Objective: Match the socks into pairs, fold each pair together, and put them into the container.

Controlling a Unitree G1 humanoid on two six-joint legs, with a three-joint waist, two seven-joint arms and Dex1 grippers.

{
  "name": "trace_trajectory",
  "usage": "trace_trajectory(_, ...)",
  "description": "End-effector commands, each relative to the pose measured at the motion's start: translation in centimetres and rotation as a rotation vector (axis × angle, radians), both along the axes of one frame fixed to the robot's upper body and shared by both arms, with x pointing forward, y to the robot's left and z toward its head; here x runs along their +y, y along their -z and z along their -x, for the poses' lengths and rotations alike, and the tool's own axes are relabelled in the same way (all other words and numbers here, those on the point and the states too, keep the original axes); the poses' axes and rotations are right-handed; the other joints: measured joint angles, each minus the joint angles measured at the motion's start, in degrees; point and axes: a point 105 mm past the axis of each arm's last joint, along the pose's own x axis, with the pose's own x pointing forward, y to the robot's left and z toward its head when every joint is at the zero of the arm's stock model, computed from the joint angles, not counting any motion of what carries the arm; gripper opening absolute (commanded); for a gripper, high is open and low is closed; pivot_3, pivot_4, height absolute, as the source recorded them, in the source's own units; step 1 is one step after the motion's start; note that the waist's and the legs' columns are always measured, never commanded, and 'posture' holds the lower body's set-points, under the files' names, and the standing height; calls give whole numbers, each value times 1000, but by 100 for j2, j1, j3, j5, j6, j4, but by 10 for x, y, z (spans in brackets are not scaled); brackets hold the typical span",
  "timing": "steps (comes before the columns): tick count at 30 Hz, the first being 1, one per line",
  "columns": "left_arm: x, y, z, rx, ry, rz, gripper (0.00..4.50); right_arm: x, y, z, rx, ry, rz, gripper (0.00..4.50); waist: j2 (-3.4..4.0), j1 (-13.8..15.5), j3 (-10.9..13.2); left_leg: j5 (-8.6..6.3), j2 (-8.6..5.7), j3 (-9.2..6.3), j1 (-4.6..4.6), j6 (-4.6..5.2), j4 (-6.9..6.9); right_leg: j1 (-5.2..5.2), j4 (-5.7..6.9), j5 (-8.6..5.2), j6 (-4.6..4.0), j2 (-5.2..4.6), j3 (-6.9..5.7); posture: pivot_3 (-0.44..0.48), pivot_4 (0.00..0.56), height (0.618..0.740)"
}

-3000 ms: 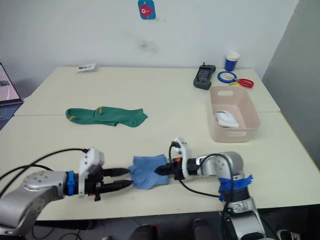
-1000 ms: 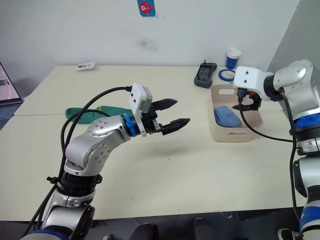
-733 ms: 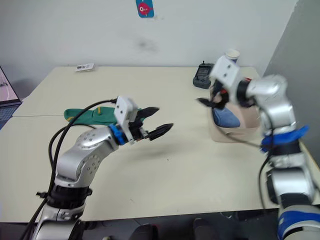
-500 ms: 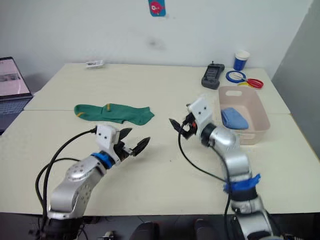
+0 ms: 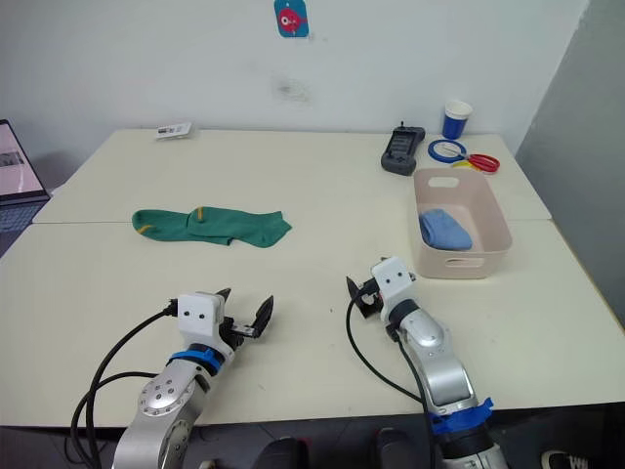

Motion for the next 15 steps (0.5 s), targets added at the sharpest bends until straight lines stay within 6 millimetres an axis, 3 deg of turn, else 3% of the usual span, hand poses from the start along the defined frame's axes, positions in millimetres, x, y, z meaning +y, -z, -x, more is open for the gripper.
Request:
trace_trajectory(1,-4,-10,-1,-53,12,-32,4500,0,-15,3,-63,-8,-14,4479,0,-4,0,0,-1,1,0,0,0,0,0,0,0,0,2,0,150,740)
trace_trajectory(5,3,-22,-14,-88,45,-48,4500,15,-35,13,-117,-207,65,4479,0,-2,0,0,-5,1,0,0,2,3,-1,0,1,-2,-1,0,150,740)
trace_trajectory(9,16,-24,-35,-81,79,-140,4500,28,-68,13,-136,-350,85,4479,0,-25,0,0,-3,0,4,0,3,5,0,2,0,5,-1,0,150,740)
trace_trajectory(12,26,-28,-55,-54,98,-163,4500,29,-88,7,-120,-349,60,4479,-1,-14,0,0,2,-7,4,0,2,7,-1,2,-1,23,-6,0,150,740)
trace_trajectory(15,28,-32,-78,-22,139,-187,4500,27,-94,4,-110,-336,55,4479,-2,9,-1,0,2,-11,-1,0,1,6,-3,2,-1,23,-10,0,150,740)
